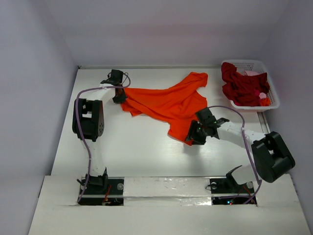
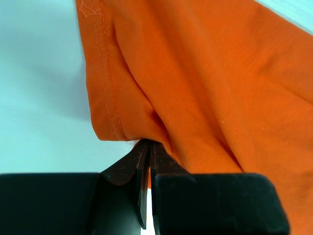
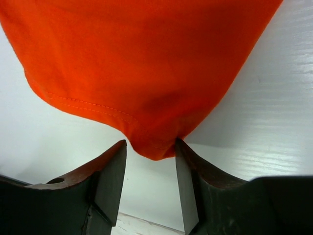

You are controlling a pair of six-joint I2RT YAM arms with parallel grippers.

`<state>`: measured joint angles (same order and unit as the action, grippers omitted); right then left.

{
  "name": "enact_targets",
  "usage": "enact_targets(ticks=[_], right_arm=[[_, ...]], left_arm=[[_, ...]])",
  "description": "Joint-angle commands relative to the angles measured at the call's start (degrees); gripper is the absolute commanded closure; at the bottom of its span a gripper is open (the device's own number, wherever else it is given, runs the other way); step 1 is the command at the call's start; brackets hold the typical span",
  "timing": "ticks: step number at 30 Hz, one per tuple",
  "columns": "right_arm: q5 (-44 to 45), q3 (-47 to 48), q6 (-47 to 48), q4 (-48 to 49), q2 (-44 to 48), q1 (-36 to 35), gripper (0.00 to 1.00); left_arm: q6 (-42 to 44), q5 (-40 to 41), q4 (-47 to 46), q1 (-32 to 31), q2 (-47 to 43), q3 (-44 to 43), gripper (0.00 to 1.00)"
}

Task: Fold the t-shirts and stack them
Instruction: Flatten out the tshirt

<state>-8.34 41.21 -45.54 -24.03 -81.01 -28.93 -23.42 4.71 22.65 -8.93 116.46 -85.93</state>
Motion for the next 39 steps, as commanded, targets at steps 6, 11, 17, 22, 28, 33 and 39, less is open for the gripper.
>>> enact_targets(ticks=[6, 11, 17, 22, 28, 33, 39], right_arm=[[0.60, 2.73, 0.01, 2.85, -1.96, -0.34, 0.63], [1.04, 3.44, 0.19, 2.15, -1.61, -0.34, 0.72], [1.48, 4.32, 0.63, 1.53, -1.60, -0.34, 0.93], [1.40, 4.58, 0.54, 1.18, -1.96, -0.34, 1.00], [2.36, 5.72, 0.89, -0.13, -0.99, -0.34, 1.00], [4.81, 11.23, 2.29, -5.66, 1.29, -0.34, 1.00], [10.08, 23.97, 6.33, -15.76, 4.90, -0.34, 1.00]], left_arm=[[0.13, 1.09, 1.43, -0.21, -0.36, -3.54, 1.00], [0.13, 1.18, 1.78, -0.21, -0.10, -4.33, 1.00], [0.04, 1.09, 2.48, -0.21, 0.69, -5.74, 1.00], [0.04, 1.27, 2.83, -0.21, 0.87, -6.62, 1.00], [-0.13, 1.44, 3.01, -0.21, 0.52, -6.71, 1.00], [-0.05, 1.35, 4.32, -0.21, -1.41, -7.76, 1.00], [0.66, 1.88, 8.72, 0.31, -6.67, -11.10, 1.00]])
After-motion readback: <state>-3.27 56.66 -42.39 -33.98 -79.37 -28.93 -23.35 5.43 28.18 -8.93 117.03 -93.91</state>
